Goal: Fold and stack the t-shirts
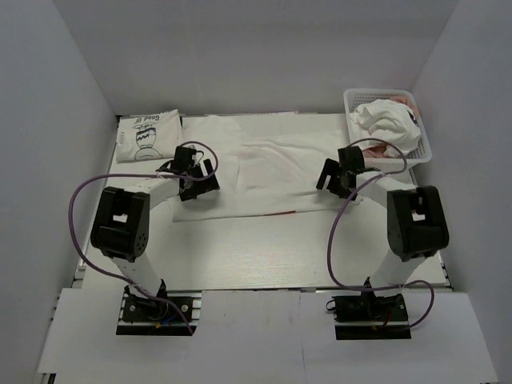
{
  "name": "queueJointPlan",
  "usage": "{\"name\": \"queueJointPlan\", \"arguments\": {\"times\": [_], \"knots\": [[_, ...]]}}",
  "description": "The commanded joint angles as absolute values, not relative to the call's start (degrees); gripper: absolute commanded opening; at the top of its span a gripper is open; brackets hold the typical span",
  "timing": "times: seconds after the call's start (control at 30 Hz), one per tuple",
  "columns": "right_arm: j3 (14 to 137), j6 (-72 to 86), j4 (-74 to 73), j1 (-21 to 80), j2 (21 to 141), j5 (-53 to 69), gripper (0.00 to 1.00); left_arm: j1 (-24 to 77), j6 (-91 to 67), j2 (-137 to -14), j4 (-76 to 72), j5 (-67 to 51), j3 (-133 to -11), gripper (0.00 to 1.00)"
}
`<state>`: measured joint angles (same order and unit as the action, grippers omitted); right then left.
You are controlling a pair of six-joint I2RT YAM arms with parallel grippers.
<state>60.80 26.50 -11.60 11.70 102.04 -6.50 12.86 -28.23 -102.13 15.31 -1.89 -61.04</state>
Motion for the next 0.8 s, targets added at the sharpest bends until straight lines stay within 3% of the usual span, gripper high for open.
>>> {"name": "queueJointPlan", "arguments": {"times": [0.0, 0.27, 0.4, 0.5, 0.77], "knots": [[47.59, 26.8, -14.33, 11.16, 95.38, -6.94, 0.9, 12.57, -31.37, -95.12, 21.62, 0.26, -53.63, 1.0], [21.23, 30.85, -18.8, 12.13, 67.08, -0.62, 0.9, 13.71, -38.23, -69.9, 22.68, -8.69, -28.69, 1.0], [18.02, 33.83, -24.68, 12.83, 48.84, 6.41, 0.9, 13.71, -41.3, -55.92, 25.22, -13.0, -21.63, 1.0], [22.74, 33.49, -29.18, 13.27, 44.49, 4.22, 0.9, 13.71, -42.54, -50.02, 27.24, -12.49, -21.53, 1.0], [30.24, 30.15, -25.85, 16.34, 48.59, 11.68, 0.9, 13.71, -42.01, -53.78, 31.55, -3.26, -36.29, 1.0]]}}
